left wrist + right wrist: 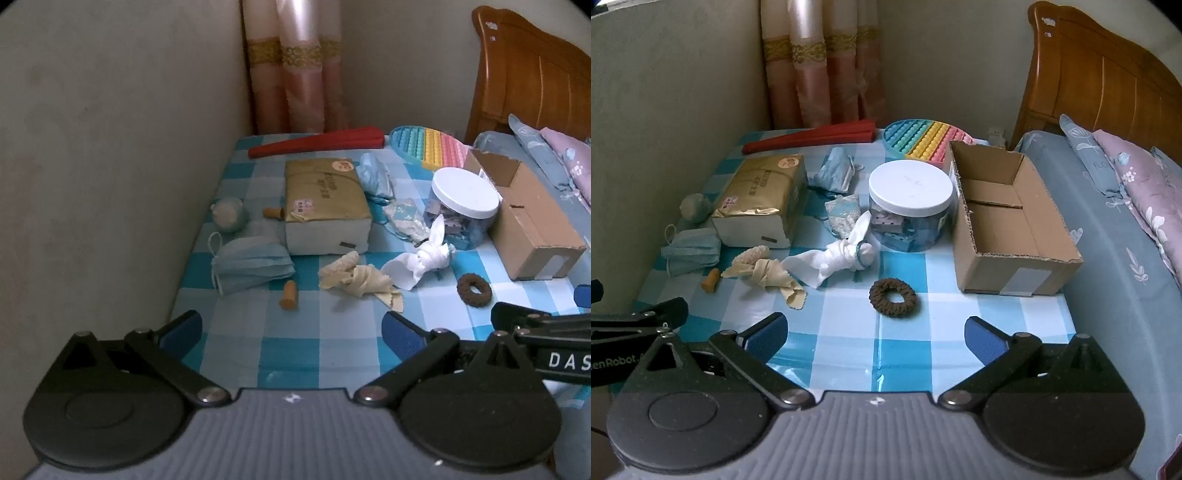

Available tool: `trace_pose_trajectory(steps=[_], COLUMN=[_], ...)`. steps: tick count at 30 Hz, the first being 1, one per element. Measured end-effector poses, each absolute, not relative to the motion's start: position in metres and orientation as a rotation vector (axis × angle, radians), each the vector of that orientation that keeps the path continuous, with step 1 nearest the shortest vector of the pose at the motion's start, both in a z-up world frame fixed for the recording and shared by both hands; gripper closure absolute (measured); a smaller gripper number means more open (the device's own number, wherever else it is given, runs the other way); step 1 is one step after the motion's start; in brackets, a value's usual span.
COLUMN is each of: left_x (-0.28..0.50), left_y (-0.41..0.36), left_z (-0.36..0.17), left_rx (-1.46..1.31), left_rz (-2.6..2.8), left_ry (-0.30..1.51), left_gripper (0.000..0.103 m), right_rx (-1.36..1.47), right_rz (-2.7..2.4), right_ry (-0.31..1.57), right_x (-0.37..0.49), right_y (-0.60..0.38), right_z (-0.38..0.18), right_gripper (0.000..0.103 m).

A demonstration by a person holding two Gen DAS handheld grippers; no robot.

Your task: Organize soft objects

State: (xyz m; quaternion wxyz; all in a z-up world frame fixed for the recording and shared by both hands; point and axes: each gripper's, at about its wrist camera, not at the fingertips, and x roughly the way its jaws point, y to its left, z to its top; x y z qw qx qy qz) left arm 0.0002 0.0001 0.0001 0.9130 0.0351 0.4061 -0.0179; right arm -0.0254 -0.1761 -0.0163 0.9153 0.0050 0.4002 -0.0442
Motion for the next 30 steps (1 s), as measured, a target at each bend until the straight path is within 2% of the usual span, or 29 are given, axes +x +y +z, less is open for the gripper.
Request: trace_pose_trajectory(steps=[30], left_x=[-0.0002], left_y=[0.0001], left_z=[0.0002], left_rx=[0.072], left_rz=[-0.036], left_ry=[0.821], left_gripper=[0.001], right_rx=[0.015], right_rz=[-0.084], right_ry=[0.838], right_x=[-0.026], right_y=[-0.1765], right_z=[-0.0173], right_gripper=[0.0])
